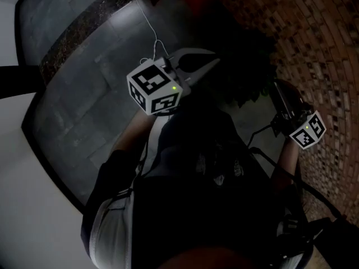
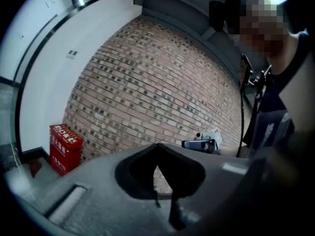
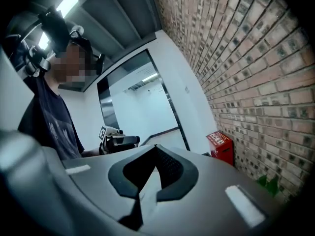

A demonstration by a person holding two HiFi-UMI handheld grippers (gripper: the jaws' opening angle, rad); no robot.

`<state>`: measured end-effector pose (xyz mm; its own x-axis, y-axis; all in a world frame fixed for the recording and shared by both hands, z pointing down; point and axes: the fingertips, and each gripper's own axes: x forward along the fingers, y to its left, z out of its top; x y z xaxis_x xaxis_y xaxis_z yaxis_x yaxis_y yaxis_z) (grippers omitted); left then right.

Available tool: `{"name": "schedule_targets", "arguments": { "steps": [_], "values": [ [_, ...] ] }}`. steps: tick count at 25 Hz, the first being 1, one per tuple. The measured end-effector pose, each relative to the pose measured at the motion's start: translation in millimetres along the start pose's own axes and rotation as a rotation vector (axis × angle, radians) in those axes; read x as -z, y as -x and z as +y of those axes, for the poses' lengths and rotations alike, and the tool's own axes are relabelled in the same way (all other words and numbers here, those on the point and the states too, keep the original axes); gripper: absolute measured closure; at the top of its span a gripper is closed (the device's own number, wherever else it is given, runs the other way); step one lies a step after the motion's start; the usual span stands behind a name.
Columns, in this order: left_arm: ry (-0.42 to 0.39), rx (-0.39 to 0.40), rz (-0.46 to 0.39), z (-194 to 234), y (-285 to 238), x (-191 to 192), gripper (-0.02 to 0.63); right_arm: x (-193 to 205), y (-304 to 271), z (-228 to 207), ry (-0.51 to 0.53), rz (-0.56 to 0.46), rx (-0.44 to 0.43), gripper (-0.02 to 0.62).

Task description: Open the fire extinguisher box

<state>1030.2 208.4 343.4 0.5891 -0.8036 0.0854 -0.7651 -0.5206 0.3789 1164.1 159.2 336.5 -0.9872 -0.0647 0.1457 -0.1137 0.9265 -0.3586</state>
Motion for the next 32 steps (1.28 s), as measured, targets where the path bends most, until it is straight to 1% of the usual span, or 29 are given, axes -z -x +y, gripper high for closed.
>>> {"name": "schedule_targets", "arguments": {
  "steps": [3,6,8,10,13,16,18,19,21,23,26,29,32],
  "values": [
    [0.053,-0.102,-0.093,41,22,-22,0.603,-1,-10,-14,0.004,0.002,-0.019,0.595],
    [0.091,-0.229,-0.197,88,48,-64,0.601,-5,-14,-37,-0.028,-0.03,-0.029,0.595],
    [0.095,-0.303,-0.253,110,64,-89,0.603,-10,-14,-52,-0.049,-0.055,-0.033,0.595],
    [0.08,-0.362,-0.276,121,74,-102,0.603,-13,-12,-62,-0.05,-0.068,-0.047,0.595],
    [0.031,-0.429,-0.26,127,72,-108,0.603,-13,-10,-76,-0.067,-0.086,-0.078,0.595],
    [-0.023,-0.467,-0.192,131,50,-109,0.603,-11,-15,-97,-0.111,-0.09,-0.12,0.595],
    [-0.039,-0.486,-0.15,137,37,-107,0.601,-13,-24,-107,-0.123,-0.086,-0.154,0.595],
    [-0.037,-0.492,-0.138,138,36,-104,0.601,-14,-29,-106,-0.122,-0.084,-0.175,0.595],
    [-0.021,-0.502,-0.139,138,43,-101,0.601,-17,-38,-96,-0.11,-0.08,-0.219,0.595],
    [-0.005,-0.51,-0.16,139,51,-102,0.601,-22,-48,-88,-0.091,-0.076,-0.249,0.595],
    [-0.014,-0.513,-0.163,147,55,-105,0.601,-26,-63,-83,-0.104,-0.081,-0.284,0.595],
    [-0.042,-0.512,-0.136,169,57,-112,0.601,-28,-84,-87,-0.146,-0.079,-0.308,0.595],
    [-0.026,-0.525,-0.15,199,71,-117,0.601,-33,-115,-93,-0.149,-0.032,-0.32,0.595]
  ]
}}
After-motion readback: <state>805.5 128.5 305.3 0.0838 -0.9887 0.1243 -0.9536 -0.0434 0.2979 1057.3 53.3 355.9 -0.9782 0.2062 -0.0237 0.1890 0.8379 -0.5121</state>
